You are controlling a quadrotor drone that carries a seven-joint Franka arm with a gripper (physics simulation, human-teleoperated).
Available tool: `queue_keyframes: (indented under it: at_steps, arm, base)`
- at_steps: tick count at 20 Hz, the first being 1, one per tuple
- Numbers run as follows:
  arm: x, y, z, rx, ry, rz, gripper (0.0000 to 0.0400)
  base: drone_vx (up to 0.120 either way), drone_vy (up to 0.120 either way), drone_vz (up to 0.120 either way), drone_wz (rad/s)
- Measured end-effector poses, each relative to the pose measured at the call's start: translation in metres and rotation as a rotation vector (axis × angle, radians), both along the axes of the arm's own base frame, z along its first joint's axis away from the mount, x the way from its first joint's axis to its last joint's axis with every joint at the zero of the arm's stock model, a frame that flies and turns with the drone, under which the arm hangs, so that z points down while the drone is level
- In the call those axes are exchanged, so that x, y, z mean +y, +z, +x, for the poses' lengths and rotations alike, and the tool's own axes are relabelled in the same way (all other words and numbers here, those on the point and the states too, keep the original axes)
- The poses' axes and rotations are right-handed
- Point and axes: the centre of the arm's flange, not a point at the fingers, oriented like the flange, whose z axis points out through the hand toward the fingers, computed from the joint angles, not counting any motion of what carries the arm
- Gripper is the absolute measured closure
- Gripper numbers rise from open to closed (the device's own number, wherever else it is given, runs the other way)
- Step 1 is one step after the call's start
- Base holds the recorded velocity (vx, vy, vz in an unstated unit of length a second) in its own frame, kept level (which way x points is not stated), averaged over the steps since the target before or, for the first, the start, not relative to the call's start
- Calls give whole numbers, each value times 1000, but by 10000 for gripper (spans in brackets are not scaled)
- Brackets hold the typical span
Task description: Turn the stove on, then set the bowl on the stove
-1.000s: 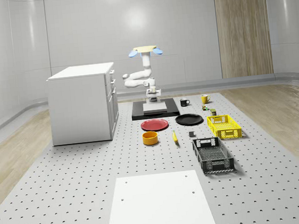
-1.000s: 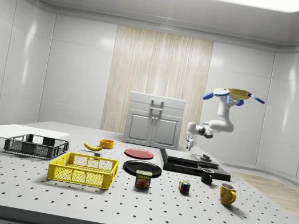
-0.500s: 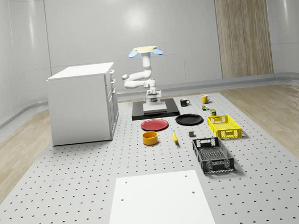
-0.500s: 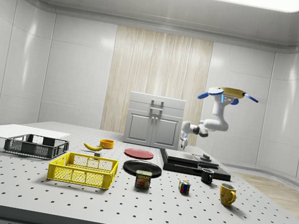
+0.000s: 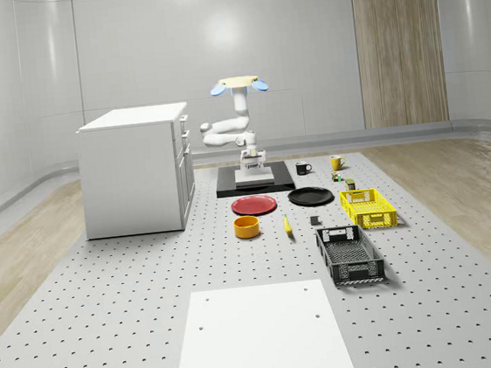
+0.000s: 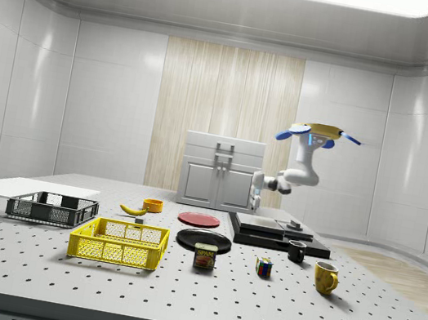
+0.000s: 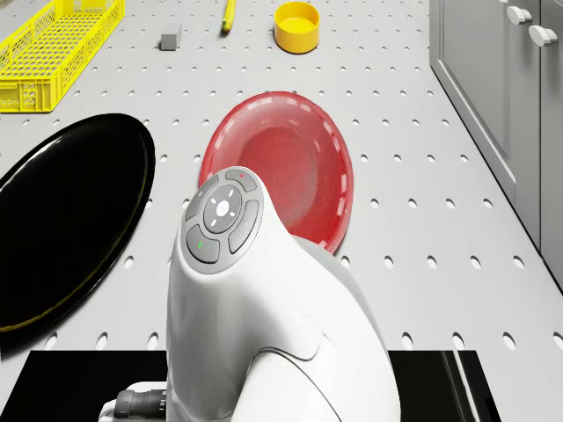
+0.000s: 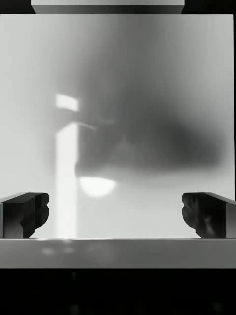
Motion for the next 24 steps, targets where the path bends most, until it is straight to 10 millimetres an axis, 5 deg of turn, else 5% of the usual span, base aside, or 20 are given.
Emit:
queue_keyframes:
  at_steps: [24]
  arm:
    - [0, 0, 0, 0, 0, 0, 0]
  base:
    - [120, 0, 0, 0]
